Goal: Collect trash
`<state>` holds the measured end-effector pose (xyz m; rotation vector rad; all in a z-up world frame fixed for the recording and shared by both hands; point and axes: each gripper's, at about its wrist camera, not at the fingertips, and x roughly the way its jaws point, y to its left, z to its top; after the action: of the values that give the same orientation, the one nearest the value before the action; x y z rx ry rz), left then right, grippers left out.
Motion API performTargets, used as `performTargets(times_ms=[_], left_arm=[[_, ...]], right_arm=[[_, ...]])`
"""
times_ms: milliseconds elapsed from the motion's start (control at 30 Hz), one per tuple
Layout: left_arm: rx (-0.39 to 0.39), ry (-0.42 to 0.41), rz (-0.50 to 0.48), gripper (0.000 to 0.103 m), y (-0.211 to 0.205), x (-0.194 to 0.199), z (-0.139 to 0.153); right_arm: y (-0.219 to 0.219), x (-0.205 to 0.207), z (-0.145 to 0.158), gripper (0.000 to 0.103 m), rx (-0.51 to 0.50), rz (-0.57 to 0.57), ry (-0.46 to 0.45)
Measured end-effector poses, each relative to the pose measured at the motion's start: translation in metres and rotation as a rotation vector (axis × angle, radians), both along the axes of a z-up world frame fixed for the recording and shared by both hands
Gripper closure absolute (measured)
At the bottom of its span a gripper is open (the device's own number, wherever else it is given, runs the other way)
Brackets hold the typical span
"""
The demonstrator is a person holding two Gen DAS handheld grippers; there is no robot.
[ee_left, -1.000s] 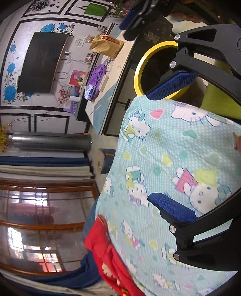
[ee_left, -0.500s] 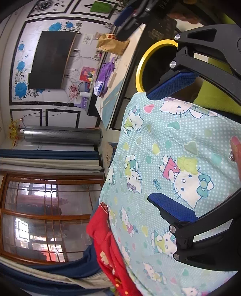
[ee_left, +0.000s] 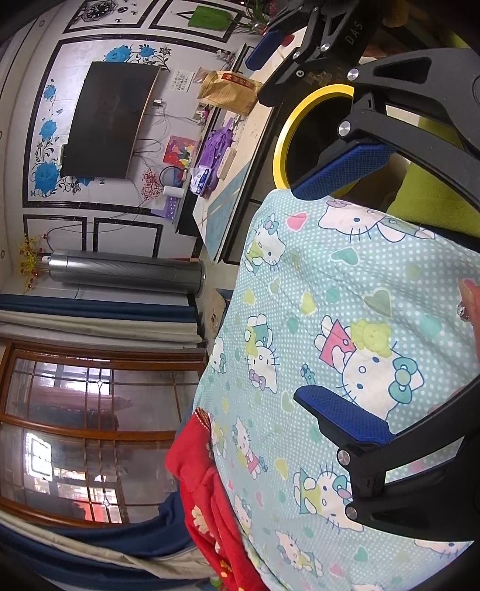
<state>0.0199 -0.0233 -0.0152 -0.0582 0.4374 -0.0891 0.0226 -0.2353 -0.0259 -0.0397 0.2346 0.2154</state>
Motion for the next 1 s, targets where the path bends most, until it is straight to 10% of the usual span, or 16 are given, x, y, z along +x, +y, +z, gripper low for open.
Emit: performTargets(times_ms=[1000], left_arm=[[-0.002,-0.01,-0.002,0.011,-0.0011,-0.0024,0.0014]], right_arm=[[-0.001,0.0014,-0.0024,0.006,0.001,-0.004,0.001]])
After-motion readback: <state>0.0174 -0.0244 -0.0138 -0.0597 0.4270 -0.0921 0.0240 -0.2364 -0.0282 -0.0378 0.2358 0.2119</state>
